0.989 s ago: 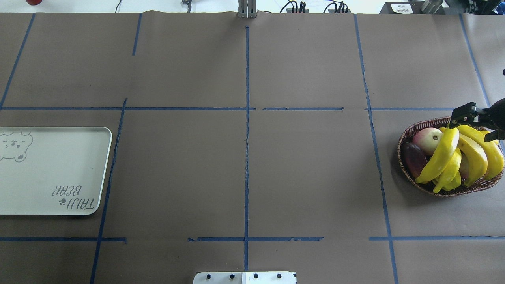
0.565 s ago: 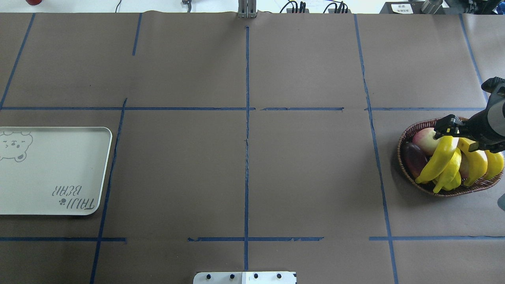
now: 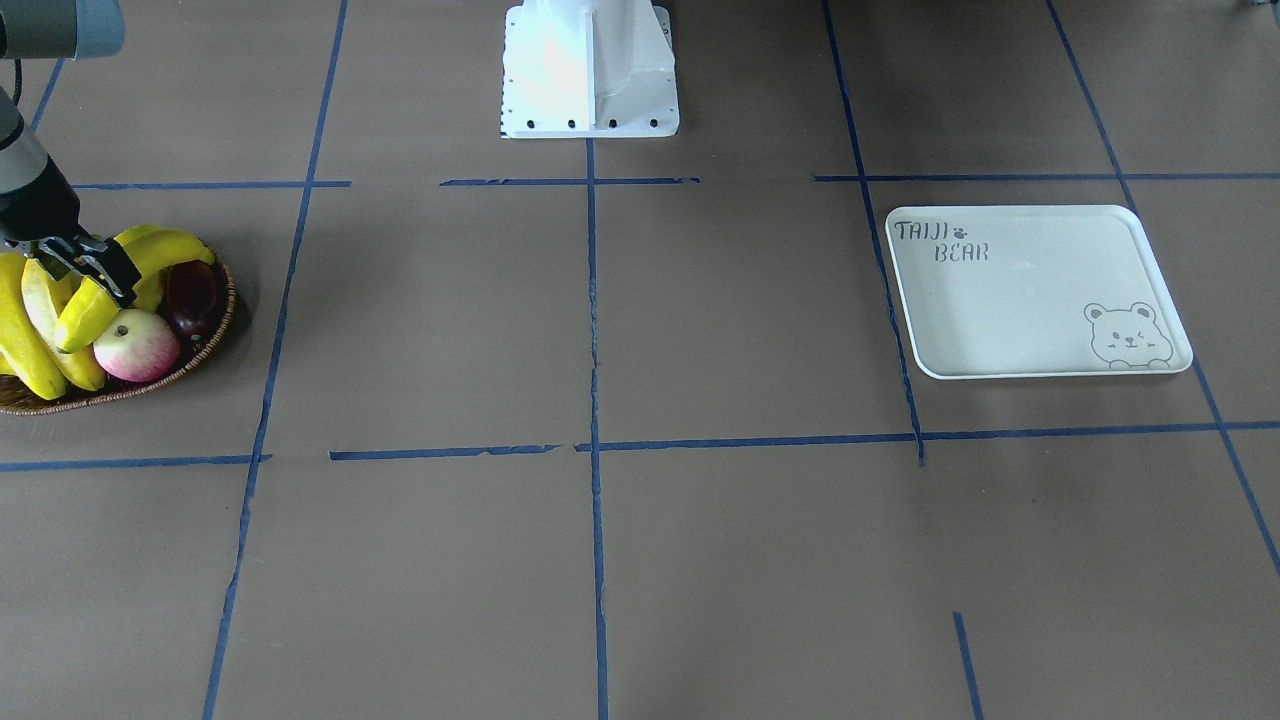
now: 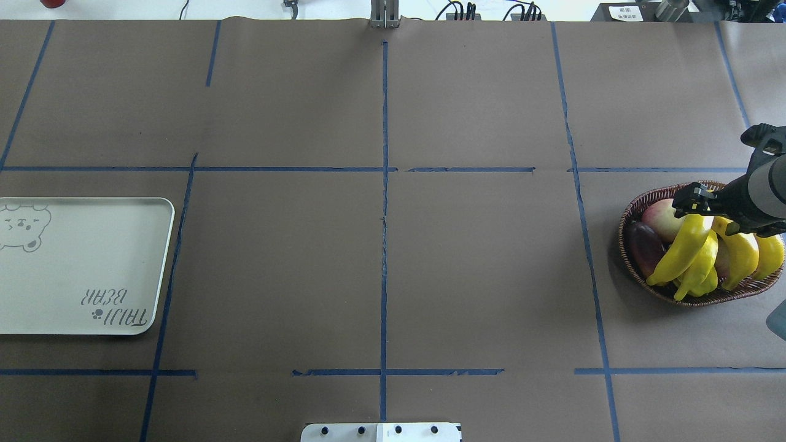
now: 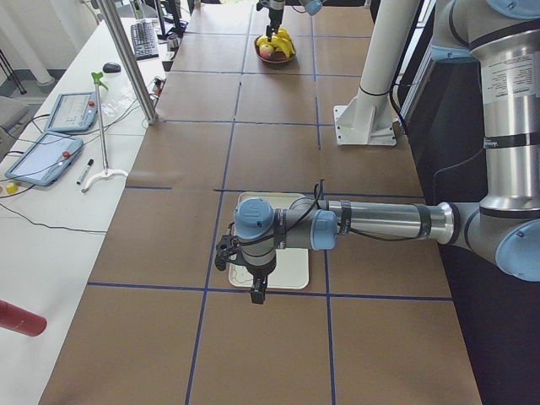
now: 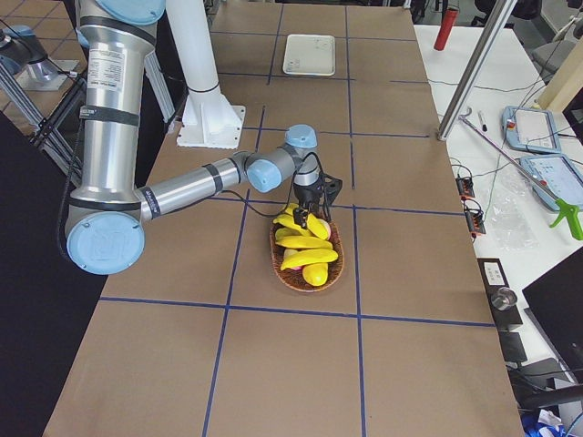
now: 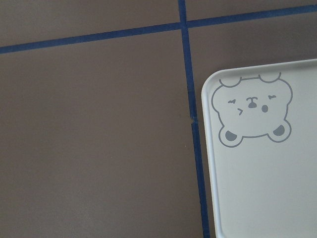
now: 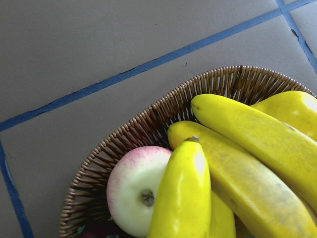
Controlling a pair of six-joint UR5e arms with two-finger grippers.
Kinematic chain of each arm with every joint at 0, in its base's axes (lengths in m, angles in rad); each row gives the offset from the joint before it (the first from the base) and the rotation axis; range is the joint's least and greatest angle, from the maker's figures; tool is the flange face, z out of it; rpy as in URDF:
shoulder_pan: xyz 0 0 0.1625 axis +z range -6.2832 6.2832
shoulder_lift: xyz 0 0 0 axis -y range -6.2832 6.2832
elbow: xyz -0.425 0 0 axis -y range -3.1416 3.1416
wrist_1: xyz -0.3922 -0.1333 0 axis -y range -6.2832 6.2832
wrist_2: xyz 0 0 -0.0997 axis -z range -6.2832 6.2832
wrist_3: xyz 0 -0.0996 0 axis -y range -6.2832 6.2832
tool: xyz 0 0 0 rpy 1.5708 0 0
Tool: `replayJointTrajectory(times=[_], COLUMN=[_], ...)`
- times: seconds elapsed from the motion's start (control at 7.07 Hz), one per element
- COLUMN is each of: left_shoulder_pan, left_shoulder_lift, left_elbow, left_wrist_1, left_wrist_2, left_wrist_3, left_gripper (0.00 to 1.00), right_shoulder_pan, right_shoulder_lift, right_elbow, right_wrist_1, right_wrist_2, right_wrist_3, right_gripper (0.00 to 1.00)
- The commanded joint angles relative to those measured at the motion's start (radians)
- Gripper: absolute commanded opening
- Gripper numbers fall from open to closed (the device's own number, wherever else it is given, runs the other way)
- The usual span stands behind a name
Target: Transfer all bananas from basket to plate
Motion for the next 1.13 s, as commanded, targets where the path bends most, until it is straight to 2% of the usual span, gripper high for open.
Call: replayJointTrajectory(times=[0.0,0.14,0.28,0.42,0.57,0.71,0.99], left_shoulder_pan=[0.0,0.0,0.0,0.0,0.0,0.0,0.0], left_shoulder_lift=[0.0,0.0,0.0,0.0,0.0,0.0,0.0], left_elbow=[0.0,0.0,0.0,0.0,0.0,0.0,-0.001], left_wrist_1=[-0.002,-0.002,-0.002,-0.002,-0.002,-0.002,-0.003], left_wrist_2=[-0.001,-0.001,-0.001,-0.001,-0.001,-0.001,-0.001], left_wrist_3=[0.0,0.0,0.0,0.0,0.0,0.0,0.0], left_gripper=[1.0,1.0,1.0,1.0,1.0,1.0,1.0], right_shoulder_pan=[-0.014,-0.023,-0.028,-0.028,-0.028,-0.027,-0.008], right_shoulder_lift=[0.003,0.006,0.012,0.012,0.014,0.014,0.008], right_elbow=[-0.016,-0.025,-0.032,-0.032,-0.03,-0.024,0.066], right_wrist_1=[-0.003,-0.003,-0.003,-0.003,-0.002,0.0,-0.008], right_wrist_2=[-0.019,-0.04,-0.047,-0.047,-0.05,-0.05,-0.028], right_wrist_3=[-0.001,-0.001,-0.001,0.001,0.002,0.001,-0.002], right_gripper=[0.83,0.82,0.77,0.54,0.14,0.02,0.0])
